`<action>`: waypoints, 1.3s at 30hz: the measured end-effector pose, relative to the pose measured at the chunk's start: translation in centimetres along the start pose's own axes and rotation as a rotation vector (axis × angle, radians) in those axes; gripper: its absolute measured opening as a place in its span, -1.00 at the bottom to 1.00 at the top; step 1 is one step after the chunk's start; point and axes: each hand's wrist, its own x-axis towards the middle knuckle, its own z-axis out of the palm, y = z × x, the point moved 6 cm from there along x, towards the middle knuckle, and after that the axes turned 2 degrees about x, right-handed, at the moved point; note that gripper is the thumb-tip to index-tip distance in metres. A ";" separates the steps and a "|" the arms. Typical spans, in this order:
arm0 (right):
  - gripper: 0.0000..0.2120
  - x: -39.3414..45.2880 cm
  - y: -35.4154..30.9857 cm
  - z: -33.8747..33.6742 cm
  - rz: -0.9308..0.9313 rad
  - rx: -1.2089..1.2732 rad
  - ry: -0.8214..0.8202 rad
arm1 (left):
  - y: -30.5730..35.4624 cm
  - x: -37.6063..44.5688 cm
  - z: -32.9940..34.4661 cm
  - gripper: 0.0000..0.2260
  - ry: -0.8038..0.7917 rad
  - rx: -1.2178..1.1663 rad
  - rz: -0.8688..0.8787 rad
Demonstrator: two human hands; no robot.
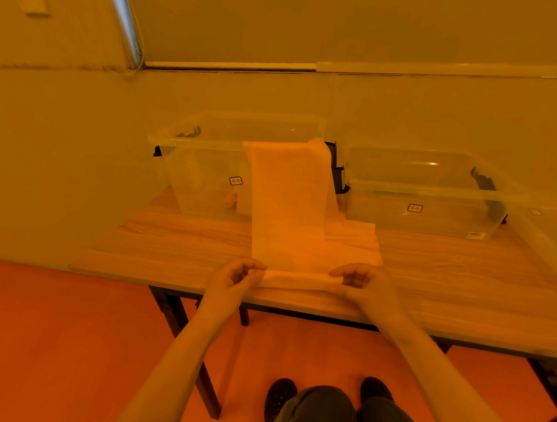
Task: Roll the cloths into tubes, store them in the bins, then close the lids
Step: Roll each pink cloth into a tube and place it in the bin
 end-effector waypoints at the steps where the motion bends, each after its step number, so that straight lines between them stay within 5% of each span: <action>1: -0.85 0.0 0.0 0.0 -0.001 -0.004 0.005 | -0.2 -0.1 -0.1 -0.92 -0.005 -0.017 -0.021; 39: -0.90 0.2 -0.4 0.1 -0.041 0.092 0.047 | -0.4 0.0 -0.6 -0.95 0.000 -0.013 0.012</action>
